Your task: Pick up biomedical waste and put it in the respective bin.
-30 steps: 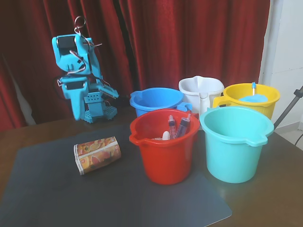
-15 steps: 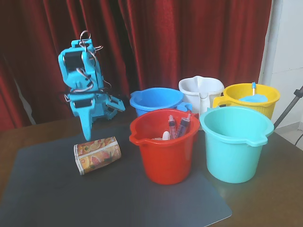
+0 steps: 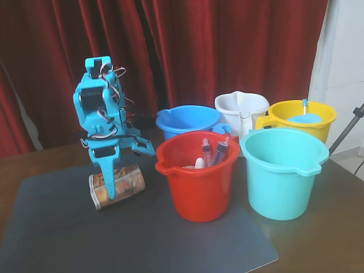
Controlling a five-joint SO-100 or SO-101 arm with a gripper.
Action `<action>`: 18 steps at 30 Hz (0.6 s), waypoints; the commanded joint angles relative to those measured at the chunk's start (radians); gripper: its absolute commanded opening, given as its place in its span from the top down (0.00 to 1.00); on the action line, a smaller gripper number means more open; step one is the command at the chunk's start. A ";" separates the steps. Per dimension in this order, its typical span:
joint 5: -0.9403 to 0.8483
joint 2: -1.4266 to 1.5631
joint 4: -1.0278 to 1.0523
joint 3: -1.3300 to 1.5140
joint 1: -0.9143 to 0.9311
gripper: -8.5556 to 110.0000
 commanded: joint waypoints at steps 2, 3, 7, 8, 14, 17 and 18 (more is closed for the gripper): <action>-0.034 -0.017 0.107 -0.015 0.002 0.10; -0.034 -0.005 0.138 -0.006 0.002 0.10; -0.035 0.067 0.202 -0.006 0.002 0.10; -0.035 0.089 0.222 -0.006 0.002 0.10; -0.035 0.179 0.331 0.000 0.002 0.10; -0.035 0.196 0.337 0.038 0.002 0.10; -0.034 0.199 0.334 0.064 0.002 0.10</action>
